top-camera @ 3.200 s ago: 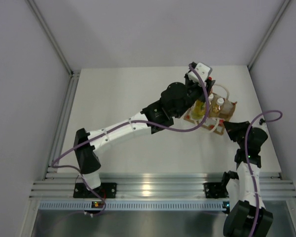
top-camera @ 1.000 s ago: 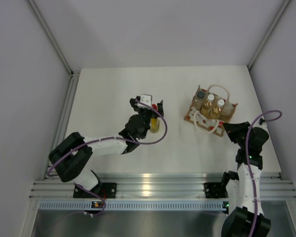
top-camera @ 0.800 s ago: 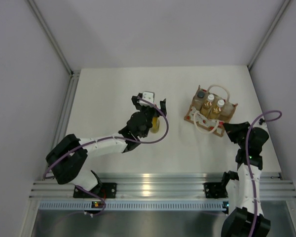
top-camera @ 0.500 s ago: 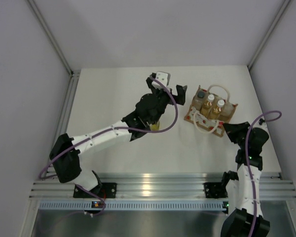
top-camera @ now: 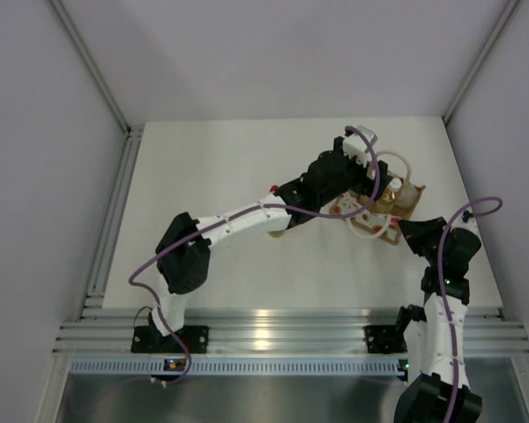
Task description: Take the personal care products out of the canvas bag
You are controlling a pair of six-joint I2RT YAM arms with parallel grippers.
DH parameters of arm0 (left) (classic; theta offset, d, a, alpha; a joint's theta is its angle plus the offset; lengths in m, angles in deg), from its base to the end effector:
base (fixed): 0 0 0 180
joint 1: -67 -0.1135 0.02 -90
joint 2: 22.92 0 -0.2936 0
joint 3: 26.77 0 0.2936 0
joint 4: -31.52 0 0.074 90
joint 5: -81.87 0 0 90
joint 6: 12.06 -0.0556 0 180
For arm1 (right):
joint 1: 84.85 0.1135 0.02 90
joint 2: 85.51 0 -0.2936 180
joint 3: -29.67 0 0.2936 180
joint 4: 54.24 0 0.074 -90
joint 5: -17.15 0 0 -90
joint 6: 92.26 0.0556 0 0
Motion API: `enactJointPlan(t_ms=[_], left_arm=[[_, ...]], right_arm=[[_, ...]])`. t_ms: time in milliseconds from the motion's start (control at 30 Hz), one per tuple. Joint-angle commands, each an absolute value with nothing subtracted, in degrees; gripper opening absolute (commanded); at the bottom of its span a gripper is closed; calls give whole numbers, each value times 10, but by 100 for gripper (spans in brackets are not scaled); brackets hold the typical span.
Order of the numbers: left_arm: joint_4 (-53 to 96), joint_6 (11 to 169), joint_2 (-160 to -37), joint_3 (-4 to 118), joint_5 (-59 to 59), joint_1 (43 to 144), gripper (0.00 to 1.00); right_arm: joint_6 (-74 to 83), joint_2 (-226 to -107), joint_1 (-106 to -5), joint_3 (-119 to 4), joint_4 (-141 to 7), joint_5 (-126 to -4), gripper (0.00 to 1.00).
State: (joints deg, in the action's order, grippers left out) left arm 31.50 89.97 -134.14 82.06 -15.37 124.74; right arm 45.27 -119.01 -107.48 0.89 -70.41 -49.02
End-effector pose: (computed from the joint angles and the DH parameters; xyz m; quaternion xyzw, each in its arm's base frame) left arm 0.2988 -0.4602 0.3695 0.2395 0.6808 -0.3576 0.5926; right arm 0.1789 -0.0502 0.2069 0.3673 0.7268 0.2857 0.5053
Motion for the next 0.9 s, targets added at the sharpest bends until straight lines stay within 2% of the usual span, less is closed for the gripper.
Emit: enactJointPlan(t_ms=[0,267,433,867], left_arm=[[312,894,-1387,891,-105,1261,97],[312,887,-1485,984,-125,1271,95],[313,889,-1528,1016,-137,1272,86],[344,875,-1591,1046,-181,1274,83]], right_arm=[[441,-1185,-1080,5,-722,-474,10],[430,-1188,-1079,0,-723,-468,10],[420,-1184,-1079,1,-725,-463,10],[410,-1186,-1080,2,-726,-453,10]])
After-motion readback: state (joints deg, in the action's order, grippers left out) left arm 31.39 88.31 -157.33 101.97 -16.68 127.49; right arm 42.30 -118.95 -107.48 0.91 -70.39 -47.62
